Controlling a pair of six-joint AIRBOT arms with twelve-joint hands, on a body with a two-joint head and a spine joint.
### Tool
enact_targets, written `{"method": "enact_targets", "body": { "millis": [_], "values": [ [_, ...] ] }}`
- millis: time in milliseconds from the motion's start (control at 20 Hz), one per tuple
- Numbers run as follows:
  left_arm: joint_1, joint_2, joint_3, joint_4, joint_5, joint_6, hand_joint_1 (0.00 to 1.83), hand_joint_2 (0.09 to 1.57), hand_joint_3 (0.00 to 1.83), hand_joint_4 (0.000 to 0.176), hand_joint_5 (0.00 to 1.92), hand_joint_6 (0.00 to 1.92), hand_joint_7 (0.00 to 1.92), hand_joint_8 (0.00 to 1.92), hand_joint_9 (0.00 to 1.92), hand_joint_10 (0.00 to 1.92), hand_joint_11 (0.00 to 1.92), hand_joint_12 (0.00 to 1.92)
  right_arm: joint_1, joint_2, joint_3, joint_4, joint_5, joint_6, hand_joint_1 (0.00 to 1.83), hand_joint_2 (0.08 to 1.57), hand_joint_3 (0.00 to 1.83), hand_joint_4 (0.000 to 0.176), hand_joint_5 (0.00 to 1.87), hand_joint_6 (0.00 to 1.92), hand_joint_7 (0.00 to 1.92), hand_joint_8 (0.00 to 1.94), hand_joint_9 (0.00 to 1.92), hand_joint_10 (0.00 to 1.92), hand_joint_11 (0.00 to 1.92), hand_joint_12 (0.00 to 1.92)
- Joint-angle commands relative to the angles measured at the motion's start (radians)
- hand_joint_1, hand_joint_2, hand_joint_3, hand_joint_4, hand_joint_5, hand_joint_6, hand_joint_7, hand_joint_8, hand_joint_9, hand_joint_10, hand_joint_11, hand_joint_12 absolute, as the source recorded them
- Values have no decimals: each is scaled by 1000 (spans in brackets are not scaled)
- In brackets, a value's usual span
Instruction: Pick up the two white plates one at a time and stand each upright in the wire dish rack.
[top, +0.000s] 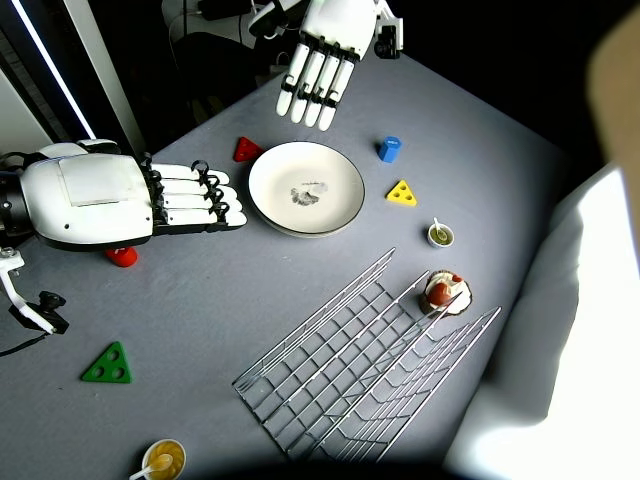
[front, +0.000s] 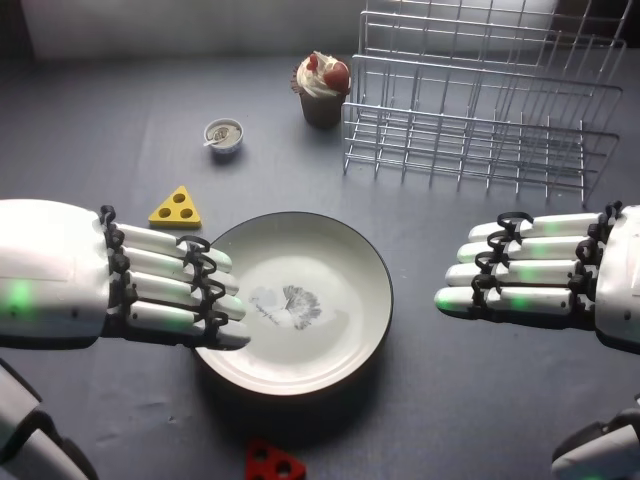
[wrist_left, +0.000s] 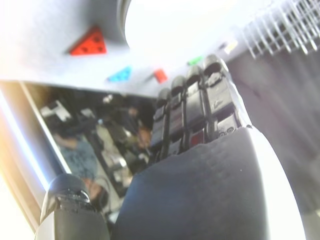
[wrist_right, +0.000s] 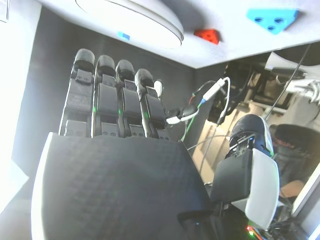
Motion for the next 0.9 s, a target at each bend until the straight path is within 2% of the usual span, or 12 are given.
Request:
{"method": "enact_targets", "body": {
  "millis": [0,350,850],
  "values": [
    [-6,-3,8,-64,-46,-2,0,904,3,0,128,4,151,6,130,6,122,15,15,4,-1,28,111,6,33,935,2,0,127,1,149,1,158,4,171,7],
    [0,-65,78,-27,-3,-2,0,904,2,0,122,5,149,3,129,0,128,14,21,2,3,28,111,8,13,935,1,0,149,10,190,13,188,10,180,10],
    [13,-120,110,14,50,-2,0,899,0,0,124,3,158,10,146,10,150,20,21,-1,4,18,111,8,23,950,5,0,165,1,199,8,197,7,206,13]
  ]
}}
